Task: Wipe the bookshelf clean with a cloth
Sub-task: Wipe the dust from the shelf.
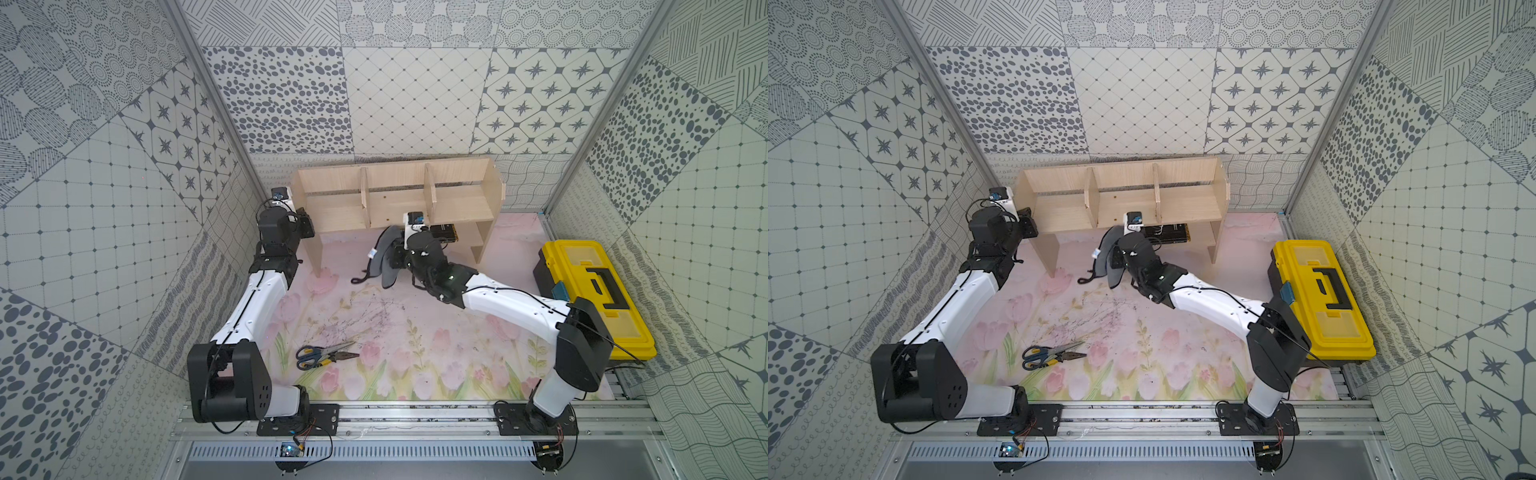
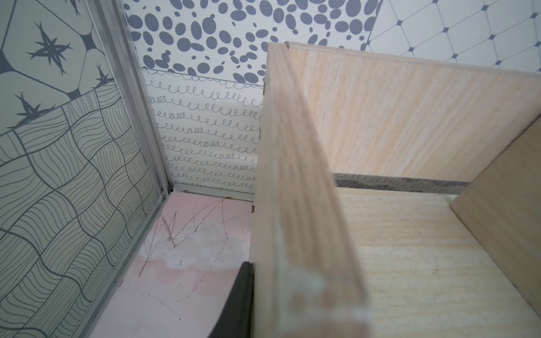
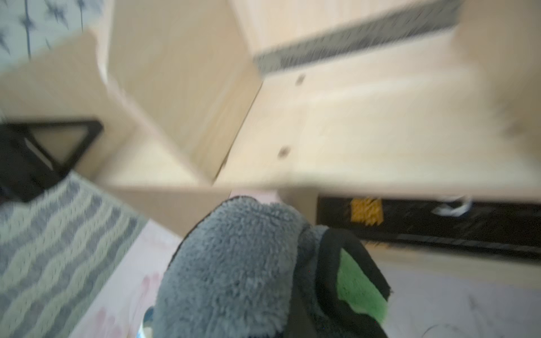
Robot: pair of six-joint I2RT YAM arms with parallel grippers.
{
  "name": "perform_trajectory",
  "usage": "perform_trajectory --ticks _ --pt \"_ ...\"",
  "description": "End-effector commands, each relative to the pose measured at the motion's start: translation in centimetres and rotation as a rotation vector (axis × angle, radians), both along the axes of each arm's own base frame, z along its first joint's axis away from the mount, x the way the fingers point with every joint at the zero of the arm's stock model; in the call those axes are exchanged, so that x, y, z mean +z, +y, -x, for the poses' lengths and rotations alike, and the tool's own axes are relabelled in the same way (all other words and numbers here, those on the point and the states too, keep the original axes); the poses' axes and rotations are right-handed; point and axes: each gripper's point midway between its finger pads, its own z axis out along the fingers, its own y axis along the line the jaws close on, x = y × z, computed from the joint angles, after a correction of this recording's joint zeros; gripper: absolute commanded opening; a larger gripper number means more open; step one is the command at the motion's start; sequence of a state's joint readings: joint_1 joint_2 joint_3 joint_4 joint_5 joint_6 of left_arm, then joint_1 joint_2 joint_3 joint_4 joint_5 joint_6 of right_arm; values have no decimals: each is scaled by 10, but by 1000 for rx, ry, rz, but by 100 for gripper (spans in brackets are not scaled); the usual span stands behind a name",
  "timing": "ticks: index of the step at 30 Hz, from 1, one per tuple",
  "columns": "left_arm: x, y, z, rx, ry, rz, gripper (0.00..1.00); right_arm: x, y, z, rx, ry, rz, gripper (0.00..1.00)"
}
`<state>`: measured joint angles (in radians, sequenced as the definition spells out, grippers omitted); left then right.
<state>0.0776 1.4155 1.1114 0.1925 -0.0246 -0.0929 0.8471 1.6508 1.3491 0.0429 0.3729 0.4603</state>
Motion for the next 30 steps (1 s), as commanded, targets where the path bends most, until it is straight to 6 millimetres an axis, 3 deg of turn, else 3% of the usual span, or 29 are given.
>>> perform_trajectory --ticks 1,3,6,14,18,21,28,30 --pt "-1 -116 28 -531 134 486 0 -1 1 -7 4 -23 62 0" --pt "-4 -126 30 -545 146 456 0 -2 6 -12 9 -25 78 0" --pt "-11 -137 33 -551 175 424 0 -20 14 -11 37 12 78 0" --pt "-25 -142 31 -546 233 427 0 -123 7 0 9 173 129 0" --pt "-27 -140 31 -544 243 410 0 -145 -1 8 10 216 153 0" --pt "-26 -137 31 -534 247 409 0 -131 -12 10 -11 187 149 0" --pt "-38 -144 34 -588 296 505 0 -29 -12 -1 -8 15 113 0" --pt "-37 -138 34 -589 301 522 0 -9 -11 -2 -7 -17 100 0"
